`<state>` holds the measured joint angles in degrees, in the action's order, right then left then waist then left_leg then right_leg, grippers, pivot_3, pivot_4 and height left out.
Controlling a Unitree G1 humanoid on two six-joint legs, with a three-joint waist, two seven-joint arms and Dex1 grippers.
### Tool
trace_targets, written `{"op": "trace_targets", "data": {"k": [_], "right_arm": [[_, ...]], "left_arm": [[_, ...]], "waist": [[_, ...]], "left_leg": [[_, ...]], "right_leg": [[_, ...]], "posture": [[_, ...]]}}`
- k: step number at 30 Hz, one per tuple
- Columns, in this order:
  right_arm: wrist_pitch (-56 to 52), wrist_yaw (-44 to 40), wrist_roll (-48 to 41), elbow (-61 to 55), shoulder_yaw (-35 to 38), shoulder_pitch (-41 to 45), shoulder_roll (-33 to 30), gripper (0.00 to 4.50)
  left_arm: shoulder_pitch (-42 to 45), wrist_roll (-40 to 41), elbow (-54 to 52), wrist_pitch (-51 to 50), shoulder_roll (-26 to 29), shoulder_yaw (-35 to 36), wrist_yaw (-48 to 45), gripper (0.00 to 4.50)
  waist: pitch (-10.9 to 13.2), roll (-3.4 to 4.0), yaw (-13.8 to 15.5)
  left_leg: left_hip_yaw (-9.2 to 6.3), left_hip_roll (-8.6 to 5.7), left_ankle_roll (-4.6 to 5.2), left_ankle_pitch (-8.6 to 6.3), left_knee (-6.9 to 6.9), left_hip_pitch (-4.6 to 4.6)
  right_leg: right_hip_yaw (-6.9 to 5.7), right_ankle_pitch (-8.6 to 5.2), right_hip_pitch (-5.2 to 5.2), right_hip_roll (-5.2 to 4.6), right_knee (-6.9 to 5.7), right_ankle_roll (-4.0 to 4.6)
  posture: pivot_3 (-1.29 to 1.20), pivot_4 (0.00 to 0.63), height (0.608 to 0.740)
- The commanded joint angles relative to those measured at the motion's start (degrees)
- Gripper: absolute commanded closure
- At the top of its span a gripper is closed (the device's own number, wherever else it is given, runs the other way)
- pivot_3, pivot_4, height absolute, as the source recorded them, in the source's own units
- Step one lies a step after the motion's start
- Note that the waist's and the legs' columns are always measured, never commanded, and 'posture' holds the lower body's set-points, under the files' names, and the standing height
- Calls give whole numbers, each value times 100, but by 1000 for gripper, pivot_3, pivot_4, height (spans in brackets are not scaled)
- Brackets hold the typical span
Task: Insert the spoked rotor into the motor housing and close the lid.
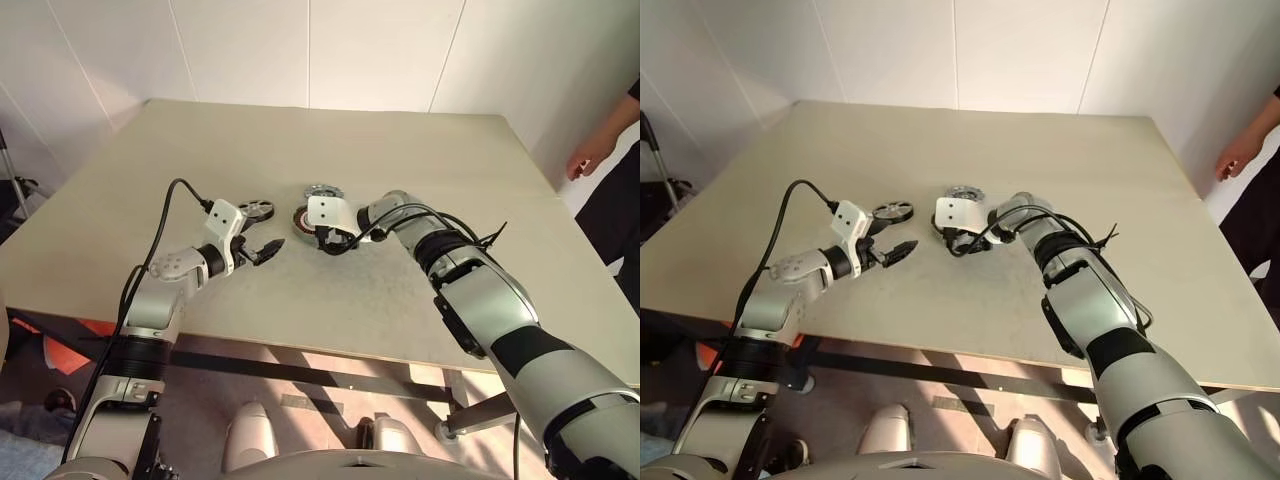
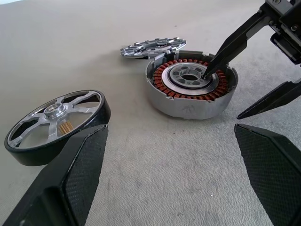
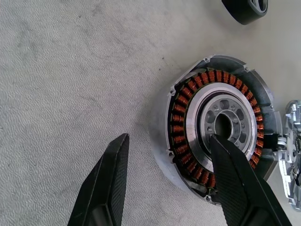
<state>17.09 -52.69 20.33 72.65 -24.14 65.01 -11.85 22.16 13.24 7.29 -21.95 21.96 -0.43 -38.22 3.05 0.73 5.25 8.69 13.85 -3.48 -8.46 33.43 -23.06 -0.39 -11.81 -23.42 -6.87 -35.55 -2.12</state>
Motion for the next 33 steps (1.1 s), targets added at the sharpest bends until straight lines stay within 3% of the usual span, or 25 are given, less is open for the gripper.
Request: {"op": "trace_targets", "data": {"k": [1, 7, 23, 33], "right_arm": [[-75, -97, 59, -29, 8, -170, 64, 1662], [-239, -27, 67, -30, 133, -170, 112, 3184], [-250, 81, -24, -203, 311, -51, 22, 3186], [-237, -659, -431, -1701, 620, -501, -726, 3186]], "left_arm": [[148, 24, -95, 77, 44, 83, 24, 0], [148, 18, -75, 89, 48, 85, 29, 0], [132, 23, -47, 106, 30, 91, 87, 0], [58, 30, -43, 123, -72, 37, 133, 0]], "waist": [[0, 0, 1], [-3, -3, -1], [-3, -2, -15], [0, -4, 28]], "left_leg": [[0, 0, 0, 0, 0, 3], [0, 0, 0, 0, 0, 8], [-1, 1, -2, 0, 0, 20], [0, -1, 1, 1, 3, -12]], "right_leg": [[0, 0, 3, 0, 0, 0], [0, -1, 8, 0, 1, 2], [2, -1, 11, 0, -16, 3], [-5, -1, 2, -4, 9, 3]], "posture": [[0, 0, 740], [0, 0, 740], [0, 0, 740], [0, 0, 740]]}}
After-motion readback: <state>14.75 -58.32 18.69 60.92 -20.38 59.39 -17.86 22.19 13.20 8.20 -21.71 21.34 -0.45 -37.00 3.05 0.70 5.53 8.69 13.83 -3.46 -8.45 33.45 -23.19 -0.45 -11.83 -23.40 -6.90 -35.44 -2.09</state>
